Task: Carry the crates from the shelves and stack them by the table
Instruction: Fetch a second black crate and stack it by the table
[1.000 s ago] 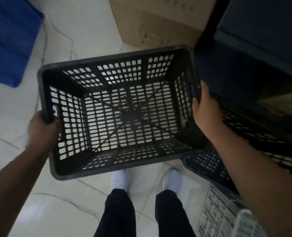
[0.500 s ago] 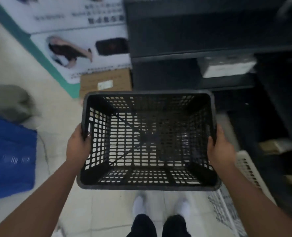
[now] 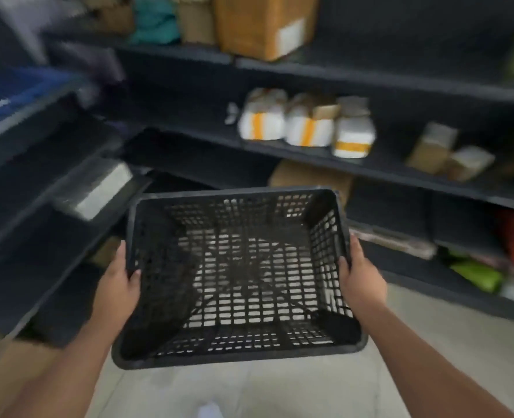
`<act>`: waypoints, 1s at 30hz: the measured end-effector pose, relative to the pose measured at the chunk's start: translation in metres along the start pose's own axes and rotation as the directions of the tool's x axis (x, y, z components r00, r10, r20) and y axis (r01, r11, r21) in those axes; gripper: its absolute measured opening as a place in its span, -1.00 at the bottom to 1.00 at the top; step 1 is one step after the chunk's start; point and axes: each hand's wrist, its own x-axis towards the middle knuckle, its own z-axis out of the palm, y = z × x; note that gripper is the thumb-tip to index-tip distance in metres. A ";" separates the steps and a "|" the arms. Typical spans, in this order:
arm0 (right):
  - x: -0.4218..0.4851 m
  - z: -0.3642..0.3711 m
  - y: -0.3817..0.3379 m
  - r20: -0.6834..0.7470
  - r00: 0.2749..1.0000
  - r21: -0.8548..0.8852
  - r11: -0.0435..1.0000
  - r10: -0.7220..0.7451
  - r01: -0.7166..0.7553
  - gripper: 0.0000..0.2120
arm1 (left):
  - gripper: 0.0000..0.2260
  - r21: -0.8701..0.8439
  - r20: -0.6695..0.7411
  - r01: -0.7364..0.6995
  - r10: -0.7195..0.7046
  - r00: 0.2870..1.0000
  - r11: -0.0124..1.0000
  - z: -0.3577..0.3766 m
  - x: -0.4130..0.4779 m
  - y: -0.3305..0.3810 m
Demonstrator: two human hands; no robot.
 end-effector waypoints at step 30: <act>-0.302 -0.252 0.701 -0.305 -0.187 0.681 0.077 0.934 -0.729 -0.58 | -0.38 -0.506 0.585 -0.843 0.791 -0.180 0.182 0.539 -0.509 0.858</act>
